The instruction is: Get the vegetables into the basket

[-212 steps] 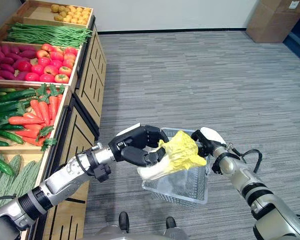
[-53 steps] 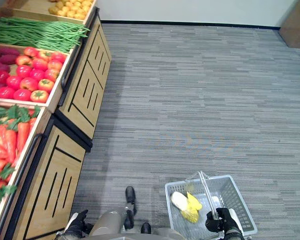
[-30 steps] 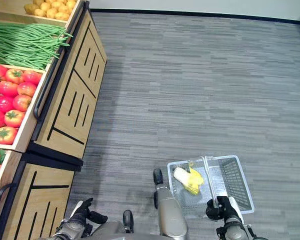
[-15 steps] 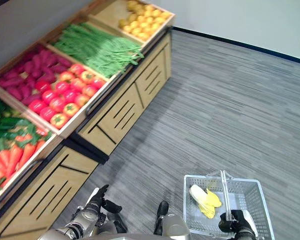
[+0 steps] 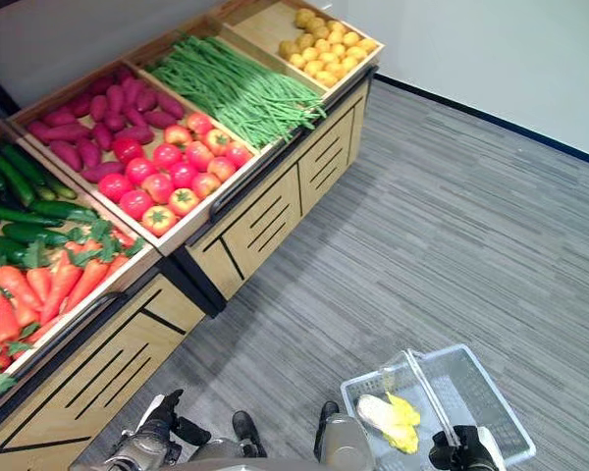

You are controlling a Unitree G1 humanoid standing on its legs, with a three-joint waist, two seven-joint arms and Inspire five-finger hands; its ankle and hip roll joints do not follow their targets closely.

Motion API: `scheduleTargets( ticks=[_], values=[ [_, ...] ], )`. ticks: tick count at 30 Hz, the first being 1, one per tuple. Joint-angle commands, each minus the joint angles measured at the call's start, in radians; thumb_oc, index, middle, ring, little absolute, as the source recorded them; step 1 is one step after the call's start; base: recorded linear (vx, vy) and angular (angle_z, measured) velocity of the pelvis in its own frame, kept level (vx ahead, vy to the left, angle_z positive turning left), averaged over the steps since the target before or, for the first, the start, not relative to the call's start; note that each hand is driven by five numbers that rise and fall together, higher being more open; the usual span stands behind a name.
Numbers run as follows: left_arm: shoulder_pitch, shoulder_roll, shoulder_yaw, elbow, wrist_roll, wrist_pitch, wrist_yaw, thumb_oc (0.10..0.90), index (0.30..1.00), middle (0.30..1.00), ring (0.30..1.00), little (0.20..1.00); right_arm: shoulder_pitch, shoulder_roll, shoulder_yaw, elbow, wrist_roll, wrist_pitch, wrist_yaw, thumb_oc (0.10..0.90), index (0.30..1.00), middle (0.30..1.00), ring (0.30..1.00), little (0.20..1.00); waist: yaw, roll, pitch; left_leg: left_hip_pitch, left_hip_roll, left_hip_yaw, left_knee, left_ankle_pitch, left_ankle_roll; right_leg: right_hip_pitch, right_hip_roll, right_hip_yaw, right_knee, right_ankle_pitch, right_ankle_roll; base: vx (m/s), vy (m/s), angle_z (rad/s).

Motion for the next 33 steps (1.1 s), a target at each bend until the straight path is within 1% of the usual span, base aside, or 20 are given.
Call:
scheduleTargets(
  ticks=[1, 8, 12, 15, 16, 17, 18, 19, 20, 21, 22, 23, 24, 25, 26, 28, 29, 31, 32, 33],
  values=[
    [-0.004, 0.026, 0.037, -0.009, 0.021, -0.006, 0.022, 0.9, 1.0, 1.0, 1.0, 1.0, -0.033, -0.054, -0.03, -0.03, 0.002, -0.041, -0.041, 0.4, 0.3, 0.3, 0.3, 0.3, 0.018, -0.024, 0.054, 0.033, 0.054, 0.005, 0.002, 0.012, -0.108, 0.179, -0.058, 0.028, -0.221, 0.126, 0.119, 0.0, 0.058, -0.03],
    [0.002, 0.018, 0.04, -0.004, 0.008, -0.013, 0.02, 0.9, 1.0, 1.0, 1.0, 1.0, -0.054, -0.049, -0.017, -0.009, -0.005, -0.042, -0.042, 0.4, 0.3, 0.3, 0.3, 0.3, 0.031, -0.039, 0.062, 0.031, 0.048, 0.002, -0.006, 0.003, -0.101, 0.167, -0.06, 0.032, -0.234, 0.144, 0.131, 0.0, 0.015, -0.01],
    [0.011, 0.004, 0.039, -0.024, -0.028, -0.027, -0.003, 0.9, 1.0, 1.0, 1.0, 1.0, -0.085, -0.037, 0.012, 0.008, -0.016, -0.034, -0.033, 0.4, 0.3, 0.3, 0.3, 0.3, 0.049, -0.052, 0.067, 0.018, 0.036, -0.003, 0.013, -0.023, -0.088, 0.164, -0.072, 0.035, -0.244, 0.168, 0.146, 0.01, 0.049, -0.04],
    [0.017, -0.001, 0.033, -0.032, -0.043, -0.034, -0.022, 0.9, 1.0, 1.0, 1.0, 1.0, -0.098, -0.037, 0.024, 0.014, -0.031, -0.028, -0.029, 0.4, 0.3, 0.3, 0.3, 0.3, 0.058, -0.054, 0.067, 0.013, 0.017, -0.019, 0.022, -0.043, -0.071, 0.166, -0.089, 0.032, -0.224, 0.18, 0.157, 0.01, 0.081, 0.0],
    [0.017, 0.0, 0.034, -0.033, -0.047, -0.035, -0.024, 0.9, 1.0, 1.0, 1.0, 1.0, -0.102, -0.037, 0.024, 0.015, -0.032, -0.029, -0.029, 0.4, 0.3, 0.3, 0.3, 0.3, 0.059, -0.053, 0.066, 0.02, 0.002, -0.03, 0.014, -0.049, -0.06, 0.16, -0.098, 0.034, -0.193, 0.194, 0.163, 0.05, 0.28, 0.15],
    [0.024, -0.002, 0.03, -0.036, -0.056, -0.038, -0.032, 0.9, 1.0, 1.0, 1.0, 1.0, -0.121, -0.042, 0.033, 0.025, -0.043, -0.024, -0.03, 0.4, 0.3, 0.3, 0.3, 0.3, 0.065, -0.033, 0.066, 0.048, -0.034, -0.057, -0.018, -0.051, -0.029, 0.123, -0.127, 0.046, -0.038, 0.244, 0.168, 0.06, 0.341, 0.3],
    [0.031, -0.003, 0.03, -0.043, -0.066, -0.04, -0.042, 0.9, 1.0, 1.0, 1.0, 1.0, -0.131, -0.047, 0.04, 0.021, -0.046, -0.023, -0.027, 0.4, 0.3, 0.3, 0.3, 0.3, 0.065, -0.021, 0.07, 0.065, -0.053, -0.071, -0.037, -0.049, -0.015, 0.097, -0.142, 0.06, 0.049, 0.281, 0.166, 0.1, 0.375, 0.52],
    [0.032, 0.001, 0.026, -0.05, -0.069, -0.041, -0.05, 0.9, 1.0, 1.0, 1.0, 1.0, -0.136, -0.052, 0.041, 0.018, -0.044, -0.025, -0.023, 0.4, 0.3, 0.3, 0.3, 0.3, 0.058, -0.007, 0.077, 0.086, -0.065, -0.099, -0.058, -0.046, -0.004, 0.071, -0.138, 0.097, 0.132, 0.299, 0.158, 0.04, 0.19, 0.69],
    [0.03, 0.005, 0.023, -0.048, -0.066, -0.041, -0.053, 0.9, 1.0, 1.0, 1.0, 1.0, -0.145, -0.056, 0.042, 0.018, -0.04, -0.027, -0.024, 0.4, 0.3, 0.3, 0.3, 0.3, 0.048, 0.004, 0.085, 0.095, -0.061, -0.109, -0.066, -0.032, 0.005, 0.026, -0.111, 0.13, 0.165, 0.321, 0.134, 0.1, 0.097, 1.43],
    [0.024, 0.019, 0.015, -0.041, -0.058, -0.044, -0.046, 0.9, 1.0, 1.0, 1.0, 1.0, -0.151, -0.055, 0.052, 0.015, -0.032, -0.032, -0.02, 0.4, 0.3, 0.3, 0.3, 0.3, 0.026, 0.019, 0.096, 0.119, -0.057, -0.156, -0.068, -0.03, 0.0, -0.034, -0.027, 0.214, 0.186, 0.265, 0.11, 0.11, 0.035, 1.32],
    [0.018, 0.028, 0.024, -0.031, -0.065, -0.045, -0.043, 0.9, 1.0, 1.0, 1.0, 1.0, -0.154, -0.054, 0.056, 0.017, -0.029, -0.035, -0.021, 0.4, 0.3, 0.3, 0.3, 0.3, 0.026, 0.021, 0.1, 0.128, -0.061, -0.171, -0.069, -0.03, -0.006, -0.047, -0.002, 0.223, 0.15, 0.228, 0.1, 0.14, 0.024, 1.04],
    [0.018, 0.028, 0.025, -0.031, -0.065, -0.045, -0.043, 0.9, 1.0, 1.0, 1.0, 1.0, -0.154, -0.054, 0.056, 0.017, -0.029, -0.035, -0.021, 0.4, 0.3, 0.3, 0.3, 0.3, 0.024, 0.021, 0.102, 0.13, -0.061, -0.172, -0.069, -0.03, -0.006, -0.046, -0.003, 0.222, 0.151, 0.227, 0.1, 0.1, -0.027, 0.31],
    [0.013, 0.033, 0.029, -0.024, -0.067, -0.045, -0.041, 0.9, 1.0, 1.0, 1.0, 1.0, -0.155, -0.053, 0.054, 0.023, -0.021, -0.038, -0.021, 0.4, 0.3, 0.3, 0.3, 0.3, 0.024, 0.018, 0.103, 0.134, -0.066, -0.183, -0.069, -0.032, -0.011, -0.049, 0.003, 0.228, 0.108, 0.214, 0.1, 0.16, -0.131, 0.55],
    [0.0, 0.048, 0.043, -0.007, -0.067, -0.046, -0.035, 0.9, 1.0, 1.0, 1.0, 1.0, -0.156, -0.051, 0.052, 0.031, -0.011, -0.044, -0.019, 0.4, 0.3, 0.3, 0.3, 0.3, 0.009, 0.014, 0.104, 0.143, -0.077, -0.225, -0.068, -0.044, -0.022, -0.055, 0.023, 0.274, -0.019, 0.204, 0.111, 0.22, -0.185, 0.68],
    [-0.005, 0.052, 0.048, 0.001, -0.066, -0.047, -0.032, 0.9, 1.0, 1.0, 1.0, 1.0, -0.155, -0.049, 0.05, 0.033, -0.009, -0.045, -0.018, 0.4, 0.3, 0.3, 0.3, 0.3, 0.001, 0.011, 0.103, 0.149, -0.081, -0.248, -0.067, -0.051, -0.027, -0.053, 0.035, 0.313, -0.084, 0.209, 0.12, 0.24, -0.211, 1.03],
    [-0.012, 0.062, 0.058, 0.018, -0.061, -0.047, -0.026, 0.9, 1.0, 1.0, 1.0, 1.0, -0.148, -0.041, 0.054, 0.029, -0.013, -0.042, -0.013, 0.4, 0.3, 0.3, 0.3, 0.3, -0.01, 0.002, 0.095, 0.153, -0.085, -0.297, -0.058, -0.066, -0.037, -0.059, 0.048, 0.399, -0.152, 0.227, 0.136, 0.17, -0.165, 1.26],
    [-0.013, 0.067, 0.059, 0.022, -0.056, -0.048, -0.023, 0.9, 1.0, 1.0, 1.0, 1.0, -0.139, -0.039, 0.052, 0.03, -0.014, -0.04, -0.008, 0.4, 0.3, 0.3, 0.3, 0.3, -0.012, -0.002, 0.09, 0.158, -0.083, -0.318, -0.053, -0.071, -0.04, -0.056, 0.057, 0.416, -0.146, 0.226, 0.137, 0.16, -0.174, 1.11],
    [-0.013, 0.07, 0.062, 0.023, -0.058, -0.047, -0.025, 0.9, 1.0, 1.0, 1.0, 1.0, -0.132, -0.037, 0.048, 0.035, -0.012, -0.038, -0.007, 0.4, 0.3, 0.3, 0.3, 0.3, -0.009, -0.005, 0.085, 0.161, -0.082, -0.335, -0.05, -0.073, -0.044, -0.038, 0.056, 0.417, -0.156, 0.217, 0.133, 0.12, -0.185, 0.88],
    [-0.003, 0.074, 0.081, 0.031, -0.064, -0.041, -0.02, 0.9, 1.0, 1.0, 1.0, 1.0, -0.129, -0.032, 0.054, 0.042, -0.02, -0.032, 0.0, 0.4, 0.3, 0.3, 0.3, 0.3, 0.007, -0.017, 0.065, 0.167, -0.064, -0.34, -0.065, -0.061, -0.057, -0.014, 0.054, 0.385, -0.181, 0.219, 0.124, 0.09, -0.18, 0.86],
    [-0.002, 0.074, 0.081, 0.031, -0.064, -0.04, -0.02, 0.9, 1.0, 1.0, 1.0, 1.0, -0.129, -0.032, 0.054, 0.042, -0.02, -0.033, 0.0, 0.4, 0.3, 0.3, 0.3, 0.3, 0.006, -0.017, 0.064, 0.166, -0.064, -0.341, -0.065, -0.06, -0.057, -0.014, 0.054, 0.384, -0.182, 0.22, 0.124, 0.17, -0.408, 0.74]
  ],
)
